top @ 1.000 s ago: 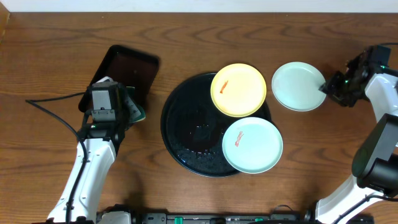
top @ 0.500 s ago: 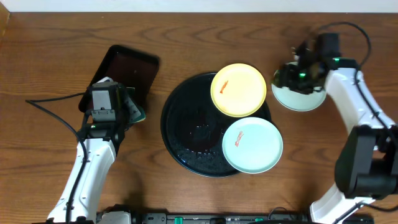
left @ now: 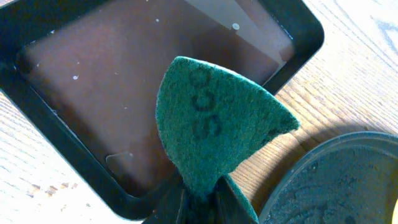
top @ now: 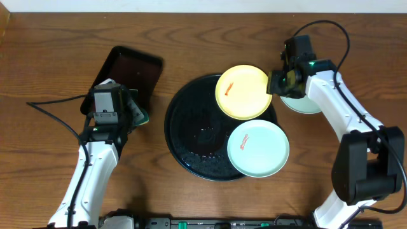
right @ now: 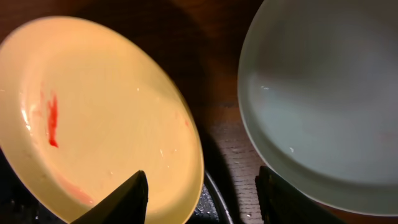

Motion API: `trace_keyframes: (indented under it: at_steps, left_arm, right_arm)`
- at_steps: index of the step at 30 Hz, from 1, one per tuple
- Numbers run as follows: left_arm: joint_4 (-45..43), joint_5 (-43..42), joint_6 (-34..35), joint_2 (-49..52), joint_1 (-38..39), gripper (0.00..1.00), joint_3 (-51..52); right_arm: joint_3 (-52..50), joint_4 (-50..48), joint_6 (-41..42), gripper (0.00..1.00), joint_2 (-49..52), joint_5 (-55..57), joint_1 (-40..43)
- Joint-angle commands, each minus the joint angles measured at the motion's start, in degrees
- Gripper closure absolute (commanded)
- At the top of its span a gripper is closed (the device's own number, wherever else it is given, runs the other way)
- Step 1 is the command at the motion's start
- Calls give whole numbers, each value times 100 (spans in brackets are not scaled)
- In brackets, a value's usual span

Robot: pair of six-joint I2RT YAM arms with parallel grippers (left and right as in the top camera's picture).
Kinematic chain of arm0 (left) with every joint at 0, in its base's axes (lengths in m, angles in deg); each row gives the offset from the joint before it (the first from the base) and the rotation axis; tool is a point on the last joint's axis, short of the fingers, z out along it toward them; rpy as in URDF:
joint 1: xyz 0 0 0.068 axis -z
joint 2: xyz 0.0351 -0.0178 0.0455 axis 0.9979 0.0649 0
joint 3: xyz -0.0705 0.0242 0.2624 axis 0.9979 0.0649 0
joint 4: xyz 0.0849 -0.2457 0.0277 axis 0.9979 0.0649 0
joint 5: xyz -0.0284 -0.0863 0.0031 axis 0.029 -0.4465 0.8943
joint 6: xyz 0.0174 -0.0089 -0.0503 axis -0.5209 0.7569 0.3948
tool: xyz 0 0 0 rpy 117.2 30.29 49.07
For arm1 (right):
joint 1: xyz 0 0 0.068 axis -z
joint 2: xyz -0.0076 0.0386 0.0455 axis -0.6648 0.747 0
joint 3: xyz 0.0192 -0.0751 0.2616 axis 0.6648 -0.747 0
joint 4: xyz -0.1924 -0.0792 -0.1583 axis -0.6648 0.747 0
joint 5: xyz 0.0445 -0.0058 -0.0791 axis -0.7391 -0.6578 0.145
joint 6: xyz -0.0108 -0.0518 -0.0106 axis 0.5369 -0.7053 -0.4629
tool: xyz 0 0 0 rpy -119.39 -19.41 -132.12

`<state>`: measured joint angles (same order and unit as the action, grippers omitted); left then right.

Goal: Clean dirty plates on tray and stack at the side
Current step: 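Move the right gripper to the yellow plate's rim and grip it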

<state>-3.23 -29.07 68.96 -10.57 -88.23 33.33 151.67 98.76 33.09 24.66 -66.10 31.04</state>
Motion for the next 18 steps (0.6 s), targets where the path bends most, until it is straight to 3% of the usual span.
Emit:
trace_keyframes:
  at_steps: [1,7,14,16,18]
  left_arm:
    - [-11,9,9,-52,-28,93,2]
    - [-9,9,9,-52,-28,93,2]
    - [0,9,9,-52,-28,92,2]
    - [-2,9,9,-52,-28,93,2]
    - [-2,9,9,-52,-28,93,2]
  right_arm:
    - [-11,24,179,46,140,179,-120]
    - [-20,72,273,46,382,310,-332]
    - [-20,24,417,56,669,310,-413]
    - [-20,17,417,63,691,315,-415]
    - [-17,-28,415,77,688,310,-415]
